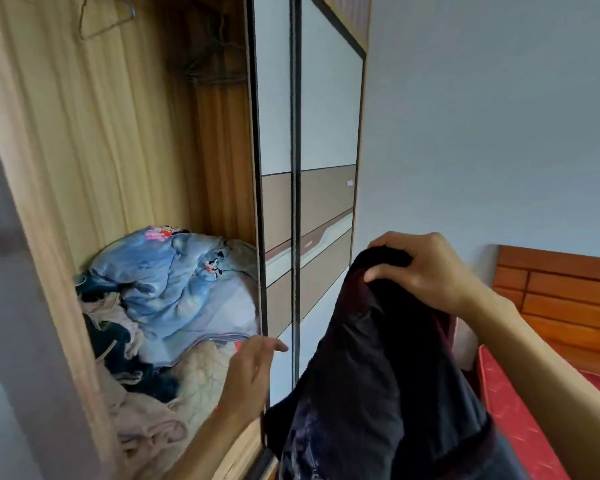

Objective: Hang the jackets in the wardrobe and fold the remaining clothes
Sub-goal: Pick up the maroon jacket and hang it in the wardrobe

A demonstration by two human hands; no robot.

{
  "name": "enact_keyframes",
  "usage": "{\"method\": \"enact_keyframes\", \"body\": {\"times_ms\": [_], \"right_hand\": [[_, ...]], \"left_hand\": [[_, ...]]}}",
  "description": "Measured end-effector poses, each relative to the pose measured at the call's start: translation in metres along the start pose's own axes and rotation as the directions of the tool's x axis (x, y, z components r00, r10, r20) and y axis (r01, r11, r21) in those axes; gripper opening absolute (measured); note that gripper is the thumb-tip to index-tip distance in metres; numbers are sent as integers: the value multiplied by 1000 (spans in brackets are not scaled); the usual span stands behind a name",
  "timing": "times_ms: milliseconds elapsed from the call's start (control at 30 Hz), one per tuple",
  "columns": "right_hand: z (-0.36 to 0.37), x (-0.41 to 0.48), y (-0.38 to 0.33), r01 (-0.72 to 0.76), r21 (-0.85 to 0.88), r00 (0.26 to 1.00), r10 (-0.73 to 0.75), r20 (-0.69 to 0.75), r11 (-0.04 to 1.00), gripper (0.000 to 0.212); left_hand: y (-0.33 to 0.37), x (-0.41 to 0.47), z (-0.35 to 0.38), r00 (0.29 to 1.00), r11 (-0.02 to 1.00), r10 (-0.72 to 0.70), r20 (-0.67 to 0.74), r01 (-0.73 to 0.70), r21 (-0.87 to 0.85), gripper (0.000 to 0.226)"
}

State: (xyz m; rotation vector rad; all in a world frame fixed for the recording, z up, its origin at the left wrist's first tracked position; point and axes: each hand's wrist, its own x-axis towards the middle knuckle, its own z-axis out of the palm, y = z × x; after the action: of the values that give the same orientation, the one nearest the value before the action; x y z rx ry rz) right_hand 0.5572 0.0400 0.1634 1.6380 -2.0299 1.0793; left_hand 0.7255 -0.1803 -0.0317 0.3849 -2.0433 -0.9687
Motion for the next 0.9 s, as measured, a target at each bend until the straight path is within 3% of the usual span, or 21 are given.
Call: {"method": "enact_keyframes", "body": {"times_ms": [67, 200, 267, 300, 367, 467, 533, 667, 733, 833, 900], "right_hand": [[5, 17, -8, 39, -31, 999, -39, 21, 999, 36], [7, 38, -15, 84, -57, 995, -81, 62, 995, 37], [6, 42, -11, 63, -72, 997, -59, 58, 995, 36], [6, 44, -9, 52, -76, 998, -49, 47, 996, 36], [6, 48, -5, 36, -86, 999, -34, 27, 996, 37], [6, 55, 5, 19, -106, 999, -16, 30, 994, 34], [3, 57, 19, 0, -114, 1000, 3, 21, 993, 32], [-8, 56, 51, -34, -93, 998, 29, -48, 995, 35], [-8, 59, 65, -28, -73, 997, 23, -71, 997, 40], [-4, 71, 88, -15, -35, 995, 12, -94, 999, 38], [0, 83, 106, -9, 5, 993, 10, -120, 1000, 30]], "left_hand": [[11, -5, 24, 999, 989, 34, 30, -29, -147, 42], [20, 5, 56, 967, 929, 113, 228, -22, -369, 33], [13, 11, 69, 958, 895, 15, 285, 114, -431, 48], [7, 15, 73, 946, 886, -46, 320, 187, -424, 50], [-3, 20, 83, 946, 913, -69, 316, 187, -362, 36], [-3, 28, 84, 981, 987, 59, 183, -30, -159, 16], [-6, 39, 83, 986, 994, 96, 135, -87, -67, 25], [-40, 83, 73, 993, 997, -63, -95, 59, -44, 19], [-56, 98, 64, 988, 999, -31, -152, 27, -26, 20], [-64, 88, 75, 995, 995, 99, -10, -99, 22, 13], [-66, 68, 99, 983, 985, 126, 135, -139, 97, 40]]}}
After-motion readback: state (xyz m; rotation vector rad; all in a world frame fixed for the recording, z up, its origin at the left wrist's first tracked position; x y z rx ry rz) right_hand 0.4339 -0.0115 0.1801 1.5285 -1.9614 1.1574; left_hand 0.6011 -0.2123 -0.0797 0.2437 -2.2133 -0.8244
